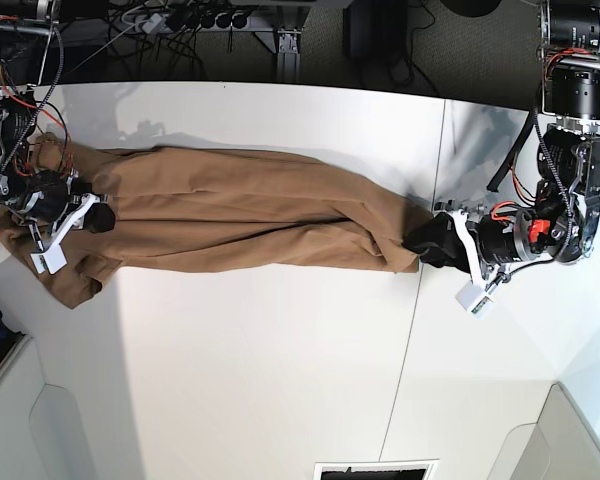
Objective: Layout the t-shirt on the table in an organized manner, then fold the t-shirt properly
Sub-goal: 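Regrasp the folded shirt end with the left gripper and pull it straight, then hold the folded shirt ends with both grippers, adjusting the right grip, then pull the strip ends apart with both grippers to straighten it, then lift the strip end with the left gripper and carry it toward the right gripper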
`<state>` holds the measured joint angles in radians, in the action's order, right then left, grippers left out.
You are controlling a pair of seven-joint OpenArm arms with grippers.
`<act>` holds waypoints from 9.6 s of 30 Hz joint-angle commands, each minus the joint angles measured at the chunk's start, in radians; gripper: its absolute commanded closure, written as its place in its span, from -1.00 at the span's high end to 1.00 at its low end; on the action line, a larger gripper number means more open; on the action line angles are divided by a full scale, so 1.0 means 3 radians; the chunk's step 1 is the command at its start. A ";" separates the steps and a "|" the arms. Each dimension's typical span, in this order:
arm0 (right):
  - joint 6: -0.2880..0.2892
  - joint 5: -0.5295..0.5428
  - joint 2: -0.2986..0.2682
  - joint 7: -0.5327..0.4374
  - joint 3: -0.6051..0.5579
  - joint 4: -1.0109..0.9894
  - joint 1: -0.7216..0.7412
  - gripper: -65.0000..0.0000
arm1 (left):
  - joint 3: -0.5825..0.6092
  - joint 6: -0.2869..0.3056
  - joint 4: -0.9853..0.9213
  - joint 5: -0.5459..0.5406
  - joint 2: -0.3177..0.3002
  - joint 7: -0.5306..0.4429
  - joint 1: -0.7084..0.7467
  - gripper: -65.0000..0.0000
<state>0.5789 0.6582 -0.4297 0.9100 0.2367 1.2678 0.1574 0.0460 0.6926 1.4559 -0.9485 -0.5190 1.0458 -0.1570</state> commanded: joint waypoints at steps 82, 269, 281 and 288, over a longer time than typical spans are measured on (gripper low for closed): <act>-0.0139 -0.1256 -0.0277 -0.1462 0.0244 -0.1690 0.1209 0.05 | -0.0029 0.0019 0.0109 -0.0065 -0.0099 -0.0109 0.0081 -0.11; -0.0022 0.0275 -0.0117 -0.0207 0.1066 0.1216 -0.0608 -0.04 | -0.0027 0.0019 -0.0271 -0.0275 -0.0134 -0.0107 0.0126 -0.10; 0.0005 0.0473 0.0039 0.0099 0.0882 0.1361 -0.0791 -1.00 | -0.0048 0.0019 -0.0151 -0.0416 -0.0135 -0.0175 0.0116 0.17; 0.0014 0.0422 0.0225 0.0089 0.0689 0.1358 -0.1057 -1.00 | -0.0048 0.0019 -0.0198 0.0300 0.0179 -0.0692 0.0079 0.21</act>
<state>0.5770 0.7666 -0.3470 0.9604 0.4400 1.6596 -0.1688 0.0391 0.6930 1.3865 -0.8364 -0.4500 0.8509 -0.1112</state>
